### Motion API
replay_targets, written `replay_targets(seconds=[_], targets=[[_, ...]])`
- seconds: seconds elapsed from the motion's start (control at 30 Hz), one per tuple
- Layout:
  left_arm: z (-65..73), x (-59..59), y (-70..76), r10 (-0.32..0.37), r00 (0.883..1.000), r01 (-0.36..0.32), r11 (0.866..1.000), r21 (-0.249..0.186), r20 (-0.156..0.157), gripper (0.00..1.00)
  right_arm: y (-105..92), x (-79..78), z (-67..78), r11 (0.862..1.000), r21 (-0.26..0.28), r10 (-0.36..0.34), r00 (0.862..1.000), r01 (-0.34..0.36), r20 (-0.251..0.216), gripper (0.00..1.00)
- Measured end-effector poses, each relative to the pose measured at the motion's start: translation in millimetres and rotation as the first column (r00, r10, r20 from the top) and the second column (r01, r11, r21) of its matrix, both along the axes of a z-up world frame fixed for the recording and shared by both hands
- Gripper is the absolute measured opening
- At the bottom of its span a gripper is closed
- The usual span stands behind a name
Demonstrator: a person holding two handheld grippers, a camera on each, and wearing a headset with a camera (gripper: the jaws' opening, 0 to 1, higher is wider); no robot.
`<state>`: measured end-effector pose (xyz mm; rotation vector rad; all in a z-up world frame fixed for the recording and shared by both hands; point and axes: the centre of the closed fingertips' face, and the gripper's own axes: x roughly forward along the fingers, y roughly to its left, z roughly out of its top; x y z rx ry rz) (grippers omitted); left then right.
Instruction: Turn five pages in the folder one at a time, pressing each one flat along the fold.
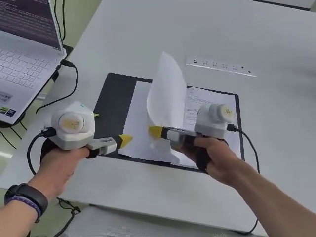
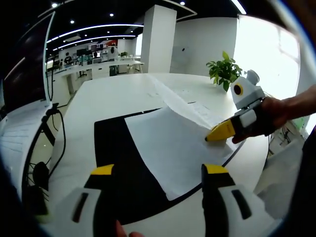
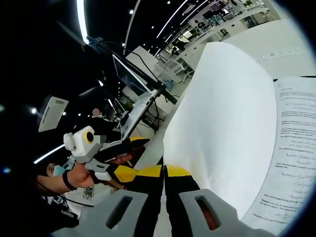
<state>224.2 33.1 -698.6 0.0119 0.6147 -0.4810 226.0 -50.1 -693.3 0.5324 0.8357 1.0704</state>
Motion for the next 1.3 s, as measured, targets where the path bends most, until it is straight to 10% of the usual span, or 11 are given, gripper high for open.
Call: replay_targets(seconds=[1.3], targets=[[-17.9, -18.2, 33.3, 0.071, 0.996, -0.072, 0.997, -0.008, -0.055, 0.69, 50.9, -5.1, -90.9, 0.993, -0.108, 0.027, 0.979, -0.05, -0.201, 0.0]])
